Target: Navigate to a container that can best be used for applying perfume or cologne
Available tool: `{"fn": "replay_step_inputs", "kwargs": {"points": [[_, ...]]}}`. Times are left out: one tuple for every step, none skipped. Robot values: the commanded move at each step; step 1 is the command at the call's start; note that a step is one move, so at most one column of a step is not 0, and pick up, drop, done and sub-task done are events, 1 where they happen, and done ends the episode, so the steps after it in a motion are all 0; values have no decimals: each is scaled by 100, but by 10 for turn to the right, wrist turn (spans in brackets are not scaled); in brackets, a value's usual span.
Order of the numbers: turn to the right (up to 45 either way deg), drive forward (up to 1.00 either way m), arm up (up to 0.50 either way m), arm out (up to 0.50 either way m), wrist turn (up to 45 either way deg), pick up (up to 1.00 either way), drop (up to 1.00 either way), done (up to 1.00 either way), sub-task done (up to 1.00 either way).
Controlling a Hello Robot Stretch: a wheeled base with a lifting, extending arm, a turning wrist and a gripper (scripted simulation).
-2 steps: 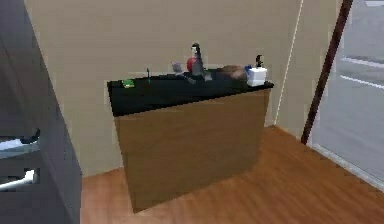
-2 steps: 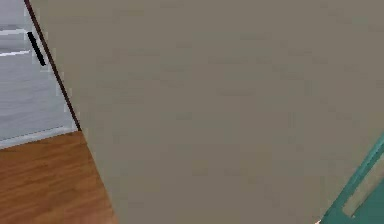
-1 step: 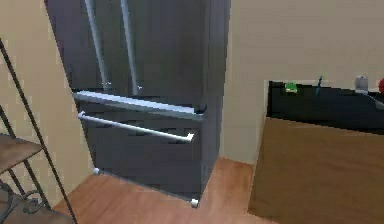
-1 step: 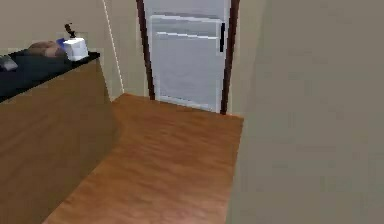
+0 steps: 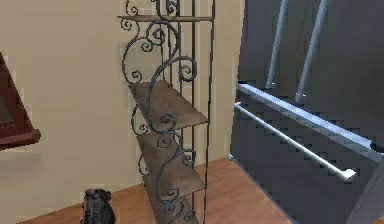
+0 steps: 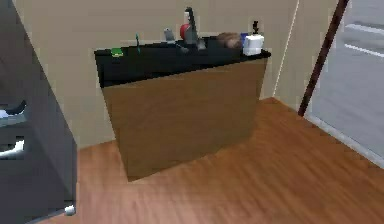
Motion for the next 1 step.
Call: {"fn": "replay_step_inputs", "kwargs": {"points": [[-240, 0, 0, 0, 0, 0, 0, 0, 0]]}}
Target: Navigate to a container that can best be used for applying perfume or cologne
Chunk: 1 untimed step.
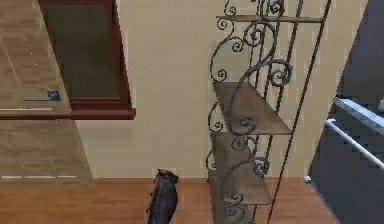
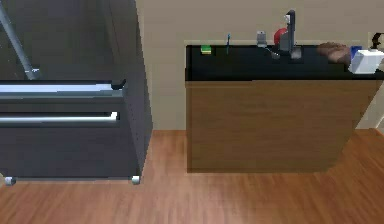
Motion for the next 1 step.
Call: {"fn": "replay_step_inputs", "kwargs": {"points": [[0, 5, 0, 0, 0, 0, 0, 0, 0]]}}
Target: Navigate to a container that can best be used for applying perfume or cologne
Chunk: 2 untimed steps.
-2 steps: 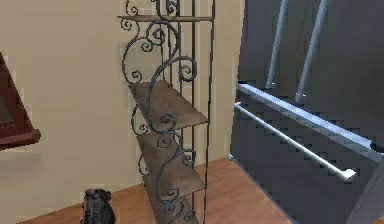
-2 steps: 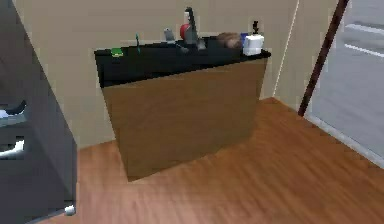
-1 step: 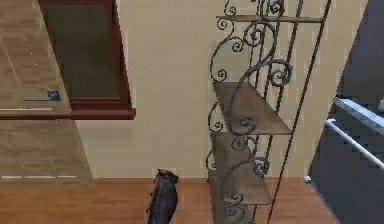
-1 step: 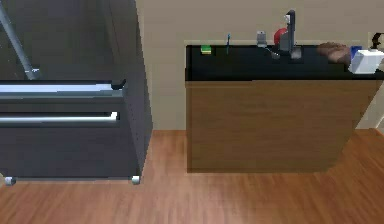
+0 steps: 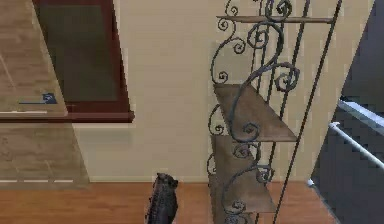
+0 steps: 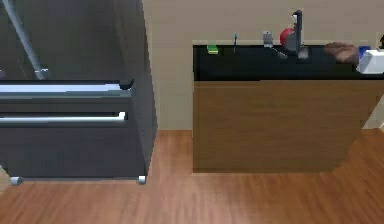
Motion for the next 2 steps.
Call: {"fn": "replay_step_inputs", "kwargs": {"points": [[450, 0, 0, 0, 0, 0, 0, 0, 0], [450, 0, 0, 0, 0, 0, 0, 0, 0]]}}
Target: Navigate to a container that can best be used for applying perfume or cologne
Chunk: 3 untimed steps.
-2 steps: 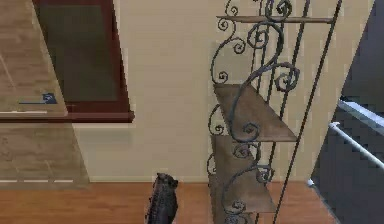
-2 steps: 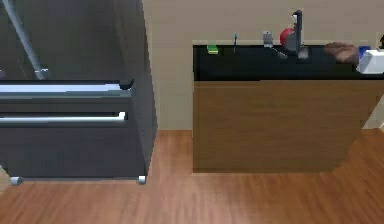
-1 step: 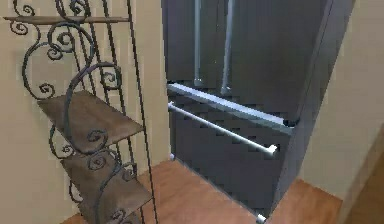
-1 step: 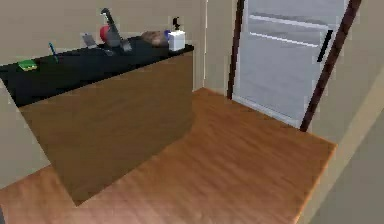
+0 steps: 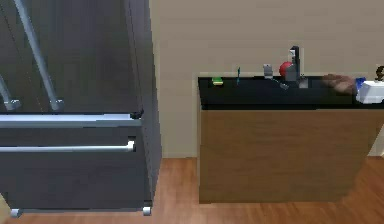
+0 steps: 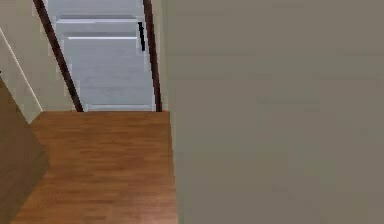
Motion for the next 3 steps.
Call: {"fn": "replay_step_inputs", "kwargs": {"points": [[150, 0, 0, 0, 0, 0, 0, 0, 0], [0, 15, 0, 0, 0, 0, 0, 0, 0], [120, 0, 0, 0, 0, 0, 0, 0, 0]]}}
